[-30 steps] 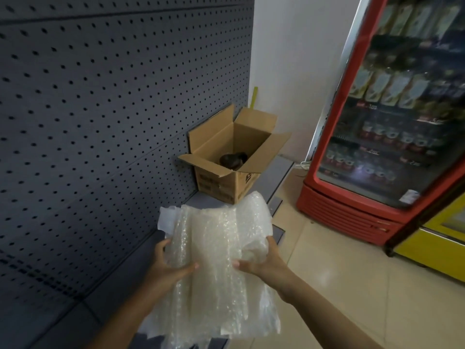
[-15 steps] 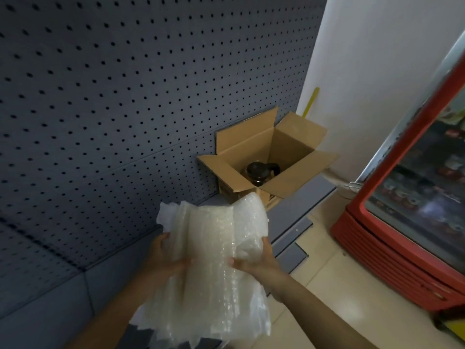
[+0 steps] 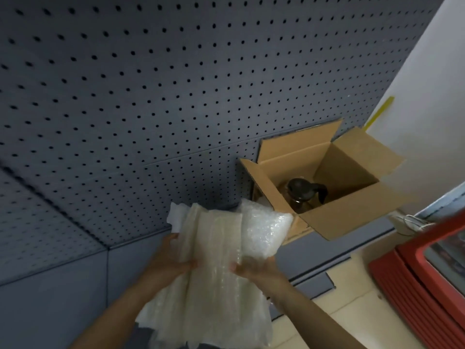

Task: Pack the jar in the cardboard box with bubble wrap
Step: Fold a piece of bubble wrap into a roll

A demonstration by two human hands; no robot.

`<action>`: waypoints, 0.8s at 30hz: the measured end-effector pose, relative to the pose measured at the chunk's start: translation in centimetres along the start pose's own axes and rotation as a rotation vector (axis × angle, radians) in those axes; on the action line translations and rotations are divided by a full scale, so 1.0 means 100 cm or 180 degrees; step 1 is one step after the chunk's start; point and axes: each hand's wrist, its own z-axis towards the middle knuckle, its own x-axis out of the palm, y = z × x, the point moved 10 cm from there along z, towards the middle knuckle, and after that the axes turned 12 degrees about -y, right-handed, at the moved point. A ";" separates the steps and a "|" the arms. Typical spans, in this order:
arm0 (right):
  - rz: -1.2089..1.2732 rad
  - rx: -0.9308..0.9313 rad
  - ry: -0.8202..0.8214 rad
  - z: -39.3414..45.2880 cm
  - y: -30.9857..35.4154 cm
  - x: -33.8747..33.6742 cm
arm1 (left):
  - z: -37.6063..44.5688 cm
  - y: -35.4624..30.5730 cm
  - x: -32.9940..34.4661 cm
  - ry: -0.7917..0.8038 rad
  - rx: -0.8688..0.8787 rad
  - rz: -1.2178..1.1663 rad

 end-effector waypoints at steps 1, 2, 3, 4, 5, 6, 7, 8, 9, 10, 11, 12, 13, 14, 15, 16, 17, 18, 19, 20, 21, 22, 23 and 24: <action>0.0045 -0.0104 0.0015 0.007 0.003 0.002 | 0.002 0.004 -0.002 -0.0050 -0.0048 0.0022; 0.0080 -0.0160 0.0022 0.012 0.005 0.003 | 0.003 0.009 -0.004 -0.0097 -0.0125 0.0028; 0.0123 -0.0199 0.0042 0.017 0.005 0.005 | 0.002 0.013 -0.007 -0.0147 -0.0204 0.0016; 0.0100 -0.0169 0.0097 0.020 0.004 0.008 | -0.001 0.016 -0.009 -0.0211 -0.0262 -0.0001; 0.0117 -0.0166 0.0142 0.024 0.004 0.011 | -0.005 0.019 -0.012 -0.0297 -0.0298 -0.0033; 0.0085 -0.0116 0.0230 0.026 0.002 0.015 | -0.008 0.023 -0.014 -0.0371 -0.0329 -0.0061; 0.0069 -0.0069 0.0330 0.027 0.000 0.021 | -0.011 0.027 -0.018 -0.0439 -0.0382 -0.0091; 0.0003 -0.0013 0.0440 0.025 -0.001 0.027 | -0.014 0.032 -0.020 -0.0481 -0.0454 -0.0119; -0.0043 0.0027 0.0516 0.024 0.000 0.030 | -0.017 0.037 -0.023 -0.0514 -0.0527 -0.0162; -0.0048 0.0079 0.0566 0.026 0.000 0.034 | -0.019 0.041 -0.025 -0.0535 -0.0576 -0.0196; -0.0010 0.0090 0.0595 0.027 0.002 0.036 | -0.021 0.045 -0.026 -0.0557 -0.0629 -0.0246; -0.0013 0.0082 0.0625 0.029 0.006 0.038 | -0.022 0.049 -0.028 -0.0586 -0.0684 -0.0300; -0.0062 0.0025 0.0663 0.031 0.009 0.040 | -0.023 0.052 -0.029 -0.0618 -0.0724 -0.0365; -0.0146 -0.0003 0.0728 0.035 0.010 0.042 | -0.024 0.054 -0.030 -0.0642 -0.0766 -0.0441; -0.0231 -0.0004 0.0799 0.037 0.012 0.043 | -0.025 0.055 -0.029 -0.0664 -0.0802 -0.0509; -0.0258 0.0000 0.0882 0.037 0.015 0.043 | -0.025 0.056 -0.029 -0.0683 -0.0838 -0.0565; -0.0298 -0.0006 0.0952 0.033 0.019 0.041 | -0.025 0.059 -0.029 -0.0705 -0.0885 -0.0606; -0.0322 -0.0001 0.1003 0.030 0.024 0.041 | -0.025 0.062 -0.029 -0.0719 -0.0927 -0.0627; -0.0338 -0.0004 0.1053 0.028 0.027 0.042 | -0.027 0.063 -0.029 -0.0738 -0.0954 -0.0642; -0.0349 -0.0025 0.1128 0.030 0.027 0.044 | -0.029 0.064 -0.029 -0.0767 -0.0957 -0.0655; -0.0369 -0.0032 0.1163 0.030 0.028 0.045 | -0.031 0.067 -0.030 -0.0806 -0.0960 -0.0666; -0.0377 -0.0028 0.1152 0.031 0.030 0.046 | -0.032 0.069 -0.031 -0.0846 -0.0964 -0.0673; -0.0394 -0.0037 0.1108 0.031 0.033 0.048 | -0.034 0.070 -0.032 -0.0866 -0.0975 -0.0692; -0.0396 -0.0045 0.1058 0.033 0.034 0.049 | -0.035 0.071 -0.031 -0.0859 -0.0988 -0.0729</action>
